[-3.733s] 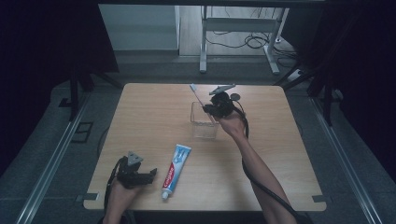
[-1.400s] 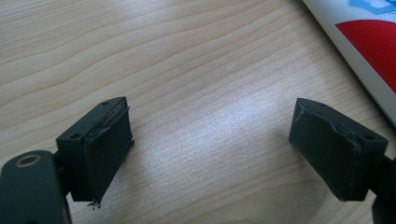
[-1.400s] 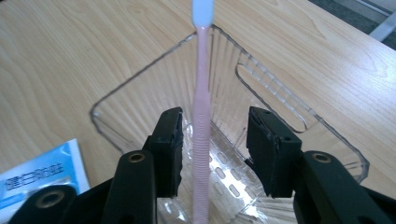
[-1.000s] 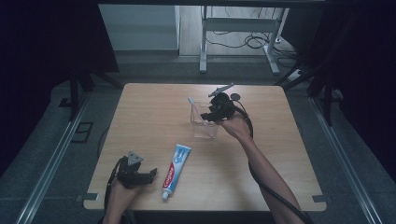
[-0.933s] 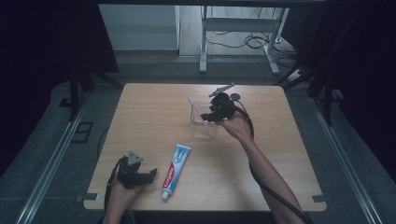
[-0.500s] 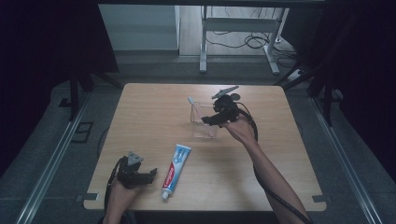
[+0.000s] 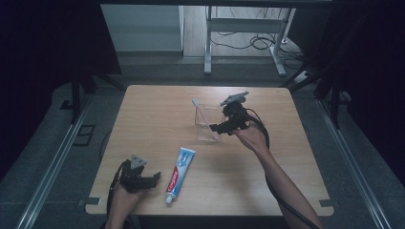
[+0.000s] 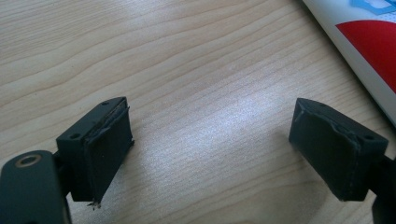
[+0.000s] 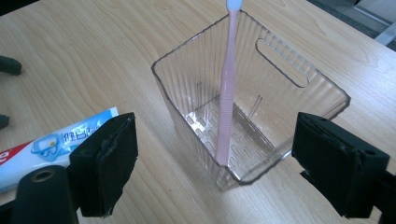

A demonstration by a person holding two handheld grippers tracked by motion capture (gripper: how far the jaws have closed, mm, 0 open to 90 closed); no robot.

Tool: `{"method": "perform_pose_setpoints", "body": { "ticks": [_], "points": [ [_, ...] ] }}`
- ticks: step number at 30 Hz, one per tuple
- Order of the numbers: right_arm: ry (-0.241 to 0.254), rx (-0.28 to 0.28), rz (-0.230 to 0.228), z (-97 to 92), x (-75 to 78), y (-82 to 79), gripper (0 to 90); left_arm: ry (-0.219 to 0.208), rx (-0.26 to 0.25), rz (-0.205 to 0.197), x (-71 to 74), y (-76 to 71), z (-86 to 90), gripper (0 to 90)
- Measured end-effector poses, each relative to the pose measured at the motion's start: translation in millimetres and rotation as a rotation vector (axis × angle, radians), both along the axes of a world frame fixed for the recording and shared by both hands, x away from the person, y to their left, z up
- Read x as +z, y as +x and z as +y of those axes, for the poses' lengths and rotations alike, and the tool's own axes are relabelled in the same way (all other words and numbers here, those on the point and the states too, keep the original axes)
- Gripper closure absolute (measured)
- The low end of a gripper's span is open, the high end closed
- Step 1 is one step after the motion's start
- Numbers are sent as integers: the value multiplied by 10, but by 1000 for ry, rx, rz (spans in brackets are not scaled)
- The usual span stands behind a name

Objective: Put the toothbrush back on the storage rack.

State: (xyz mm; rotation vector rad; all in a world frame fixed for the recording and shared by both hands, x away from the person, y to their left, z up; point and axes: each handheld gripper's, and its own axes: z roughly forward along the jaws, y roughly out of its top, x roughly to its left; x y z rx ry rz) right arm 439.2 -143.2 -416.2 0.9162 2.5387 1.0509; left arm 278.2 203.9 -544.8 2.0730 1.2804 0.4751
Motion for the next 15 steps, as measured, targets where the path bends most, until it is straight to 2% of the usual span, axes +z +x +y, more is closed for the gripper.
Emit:
{"method": "perform_pose_setpoints", "body": {
  "ticks": [15],
  "points": [
    [2,11,-27,-160,18,-186,122,0,0,0,0,0,0,131]
  ]
}}
